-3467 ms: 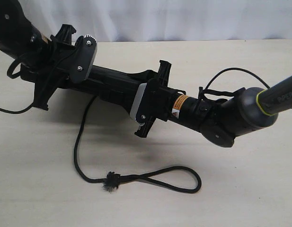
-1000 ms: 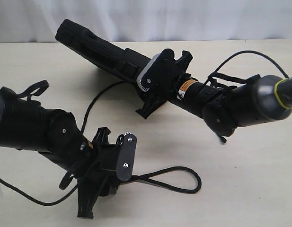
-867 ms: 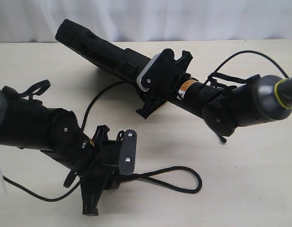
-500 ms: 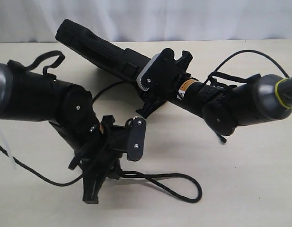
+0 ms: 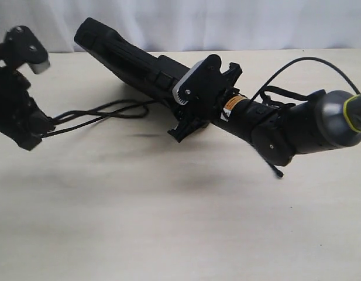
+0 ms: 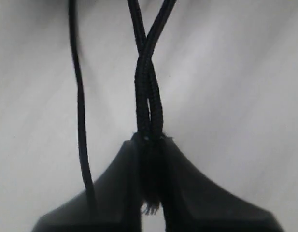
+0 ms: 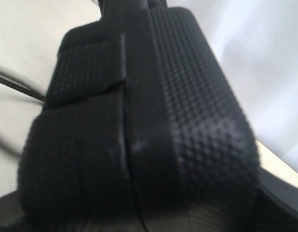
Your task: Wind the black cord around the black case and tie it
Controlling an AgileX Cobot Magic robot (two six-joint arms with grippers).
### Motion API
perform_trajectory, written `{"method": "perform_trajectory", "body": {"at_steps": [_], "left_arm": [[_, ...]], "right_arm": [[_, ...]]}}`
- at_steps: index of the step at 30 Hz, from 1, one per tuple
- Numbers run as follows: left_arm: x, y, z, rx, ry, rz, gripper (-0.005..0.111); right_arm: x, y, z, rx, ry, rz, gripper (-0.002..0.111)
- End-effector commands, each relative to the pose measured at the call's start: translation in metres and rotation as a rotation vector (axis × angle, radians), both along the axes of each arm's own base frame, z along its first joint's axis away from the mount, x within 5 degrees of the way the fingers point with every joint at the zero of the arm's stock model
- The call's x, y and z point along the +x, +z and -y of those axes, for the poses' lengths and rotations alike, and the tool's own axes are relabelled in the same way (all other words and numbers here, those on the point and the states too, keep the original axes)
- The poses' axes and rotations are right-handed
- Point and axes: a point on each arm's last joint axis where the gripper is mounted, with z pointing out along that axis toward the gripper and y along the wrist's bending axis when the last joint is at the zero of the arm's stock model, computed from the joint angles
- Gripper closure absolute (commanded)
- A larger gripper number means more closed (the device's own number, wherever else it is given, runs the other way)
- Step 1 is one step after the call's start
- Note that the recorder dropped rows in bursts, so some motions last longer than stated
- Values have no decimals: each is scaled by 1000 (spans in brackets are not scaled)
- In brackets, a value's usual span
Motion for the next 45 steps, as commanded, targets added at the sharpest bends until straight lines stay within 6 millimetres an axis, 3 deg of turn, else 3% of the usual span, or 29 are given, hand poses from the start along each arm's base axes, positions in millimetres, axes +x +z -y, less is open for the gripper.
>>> {"method": "perform_trajectory", "body": {"at_steps": [1, 7, 14, 19, 33, 40, 45], "left_arm": [[3, 14, -24, -171, 80, 75, 107], [6, 22, -34, -301, 44, 167, 107], [-11, 52, -49, -264, 46, 305, 107], [-15, 57, -50, -275, 54, 323, 107], [16, 10, -50, -398, 121, 171, 107], [38, -11, -17, -313, 89, 196, 107], [48, -26, -4, -286, 100, 196, 107]], "right_arm": [[-3, -17, 8, 18, -82, -165, 104], [-3, -17, 8, 20, -83, -166, 104], [-3, -17, 8, 20, -83, -166, 104], [-3, -17, 8, 20, -83, -166, 104], [-3, -17, 8, 19, -83, -166, 104], [-3, -18, 8, 11, -85, -178, 104], [-4, -20, 9, 19, -100, -213, 104]]}}
